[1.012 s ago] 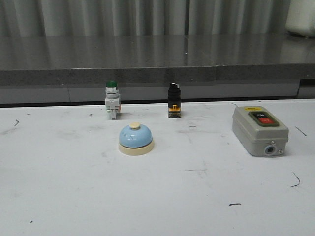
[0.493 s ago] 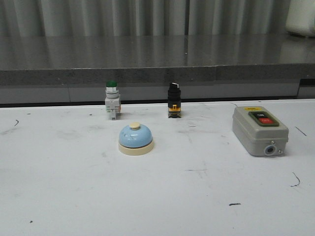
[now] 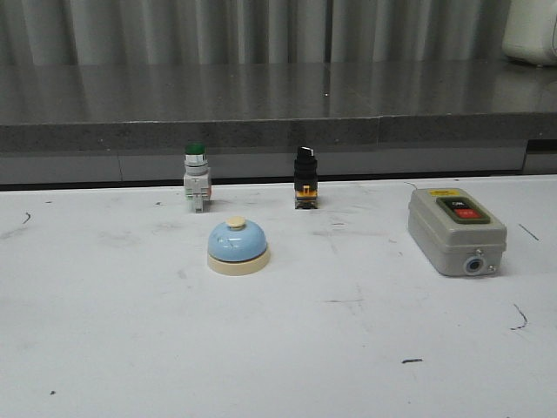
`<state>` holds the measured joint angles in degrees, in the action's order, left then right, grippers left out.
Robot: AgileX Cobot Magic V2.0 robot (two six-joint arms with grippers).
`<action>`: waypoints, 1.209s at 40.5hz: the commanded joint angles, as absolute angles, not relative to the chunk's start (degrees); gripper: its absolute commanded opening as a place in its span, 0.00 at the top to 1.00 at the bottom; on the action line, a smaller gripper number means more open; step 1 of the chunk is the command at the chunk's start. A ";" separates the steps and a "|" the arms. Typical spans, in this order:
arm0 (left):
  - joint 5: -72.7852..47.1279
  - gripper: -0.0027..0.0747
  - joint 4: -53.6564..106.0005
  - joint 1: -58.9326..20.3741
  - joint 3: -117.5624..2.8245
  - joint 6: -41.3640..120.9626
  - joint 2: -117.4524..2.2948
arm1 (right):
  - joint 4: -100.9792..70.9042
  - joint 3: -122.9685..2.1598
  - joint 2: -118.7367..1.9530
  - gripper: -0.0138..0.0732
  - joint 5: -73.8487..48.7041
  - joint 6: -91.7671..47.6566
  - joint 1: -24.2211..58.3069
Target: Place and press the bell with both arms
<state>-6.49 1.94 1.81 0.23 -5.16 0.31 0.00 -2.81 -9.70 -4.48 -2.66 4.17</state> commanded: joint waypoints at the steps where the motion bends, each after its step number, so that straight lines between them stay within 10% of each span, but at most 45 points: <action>1: -1.41 0.98 2.46 2.02 1.65 -5.48 1.31 | -1.67 -0.42 -5.25 0.92 -1.09 -3.62 2.16; 49: -1.52 0.98 2.46 2.02 1.65 -5.48 1.19 | -2.08 1.22 1.51 0.92 -7.97 -3.62 1.82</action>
